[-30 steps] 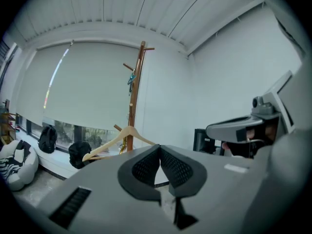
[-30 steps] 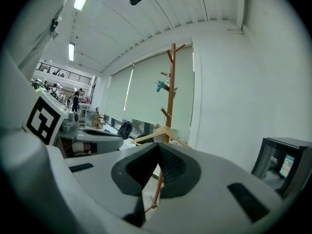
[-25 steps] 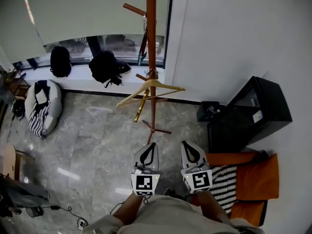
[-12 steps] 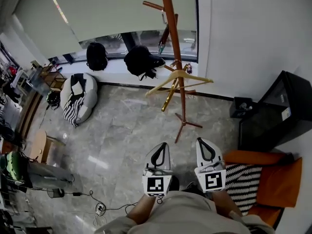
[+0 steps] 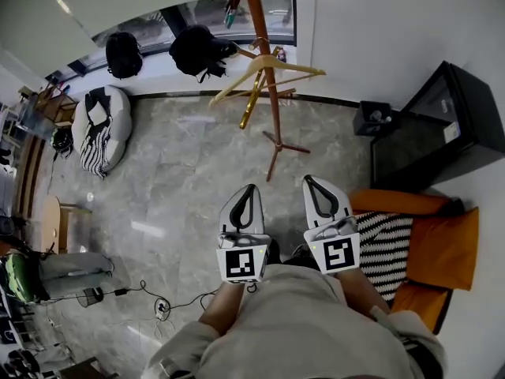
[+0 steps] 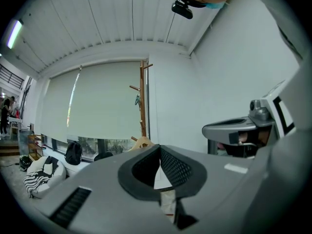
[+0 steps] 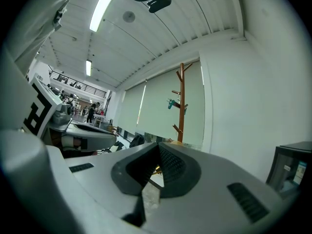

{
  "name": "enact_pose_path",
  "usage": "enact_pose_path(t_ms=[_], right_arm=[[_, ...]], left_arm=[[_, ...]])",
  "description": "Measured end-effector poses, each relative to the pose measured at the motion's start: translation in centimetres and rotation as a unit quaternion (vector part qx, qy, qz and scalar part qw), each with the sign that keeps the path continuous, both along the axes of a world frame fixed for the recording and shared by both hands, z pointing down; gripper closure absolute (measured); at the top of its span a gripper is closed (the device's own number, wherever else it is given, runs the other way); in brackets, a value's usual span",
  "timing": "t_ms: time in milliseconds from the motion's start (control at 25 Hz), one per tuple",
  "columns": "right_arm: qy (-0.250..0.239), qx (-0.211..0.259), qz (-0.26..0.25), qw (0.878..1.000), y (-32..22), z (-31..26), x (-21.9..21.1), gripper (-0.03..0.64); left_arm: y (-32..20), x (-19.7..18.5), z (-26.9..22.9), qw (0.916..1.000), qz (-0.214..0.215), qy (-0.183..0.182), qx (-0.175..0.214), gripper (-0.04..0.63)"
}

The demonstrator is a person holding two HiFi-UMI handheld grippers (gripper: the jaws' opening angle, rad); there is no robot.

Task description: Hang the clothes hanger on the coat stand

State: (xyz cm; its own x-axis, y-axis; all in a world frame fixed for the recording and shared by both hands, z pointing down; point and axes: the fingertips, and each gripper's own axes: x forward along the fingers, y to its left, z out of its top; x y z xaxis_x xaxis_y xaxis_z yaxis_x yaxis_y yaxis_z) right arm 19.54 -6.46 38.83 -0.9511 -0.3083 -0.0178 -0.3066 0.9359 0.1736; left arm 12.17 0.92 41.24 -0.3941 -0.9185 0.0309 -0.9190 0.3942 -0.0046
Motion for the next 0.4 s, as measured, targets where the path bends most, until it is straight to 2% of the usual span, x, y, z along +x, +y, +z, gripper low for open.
enact_pose_path(t_ms=[200, 400], right_arm=[[-0.010, -0.013, -0.006, 1.000, 1.2, -0.2, -0.8, 0.612], [-0.005, -0.027, -0.016, 1.000, 0.8, 1.6, -1.9, 0.612]], left_arm=[[0.5, -0.5, -0.6, 0.9998, 0.002, -0.018, -0.002, 0.584], [0.8, -0.8, 1.2, 0.9998, -0.007, -0.008, -0.016, 0.584]])
